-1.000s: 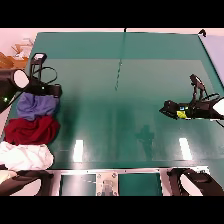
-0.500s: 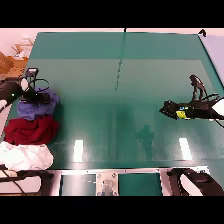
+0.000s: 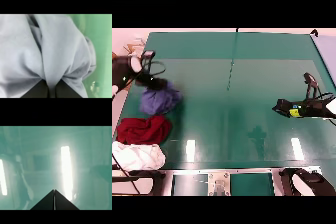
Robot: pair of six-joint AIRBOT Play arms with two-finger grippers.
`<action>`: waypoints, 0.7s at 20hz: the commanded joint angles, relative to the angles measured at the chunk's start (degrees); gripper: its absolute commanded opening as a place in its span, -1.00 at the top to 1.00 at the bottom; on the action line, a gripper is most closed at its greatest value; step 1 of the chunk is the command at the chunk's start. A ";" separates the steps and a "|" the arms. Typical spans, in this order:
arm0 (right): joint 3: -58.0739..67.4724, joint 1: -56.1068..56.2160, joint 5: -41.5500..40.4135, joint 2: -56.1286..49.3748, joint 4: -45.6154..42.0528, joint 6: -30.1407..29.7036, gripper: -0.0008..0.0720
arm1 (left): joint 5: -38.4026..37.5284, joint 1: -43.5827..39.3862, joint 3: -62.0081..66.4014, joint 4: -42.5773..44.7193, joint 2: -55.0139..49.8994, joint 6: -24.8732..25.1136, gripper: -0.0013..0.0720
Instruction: Fold the shirts.
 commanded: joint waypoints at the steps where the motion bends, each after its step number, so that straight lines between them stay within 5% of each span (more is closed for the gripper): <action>1: 2.82 -3.23 0.15 -0.02 0.00 -0.04 0.94 | -5.22 -9.94 9.11 -5.68 2.01 0.72 0.91; 9: 4.68 -9.25 0.72 -0.02 -0.37 -1.44 0.93 | 1.42 -33.68 11.04 -14.58 -4.20 -0.31 0.89; 10: 4.68 -9.25 0.72 -0.02 -0.37 -1.53 0.81 | 2.16 -34.99 11.04 -15.17 -5.51 -0.26 0.19; 11: 4.68 -9.25 0.72 -0.02 -0.42 -1.53 0.52 | 2.84 -35.80 11.06 -15.74 -6.51 -0.31 -0.87; 13: 4.68 -9.25 0.70 -0.04 -0.63 -1.86 0.11 | 2.78 -35.39 11.52 -15.67 -6.60 -0.28 -0.99; 14: 4.68 -9.25 0.70 -0.20 -0.59 -3.06 0.05 | 1.33 -34.27 12.74 -14.91 -6.58 -0.28 -0.99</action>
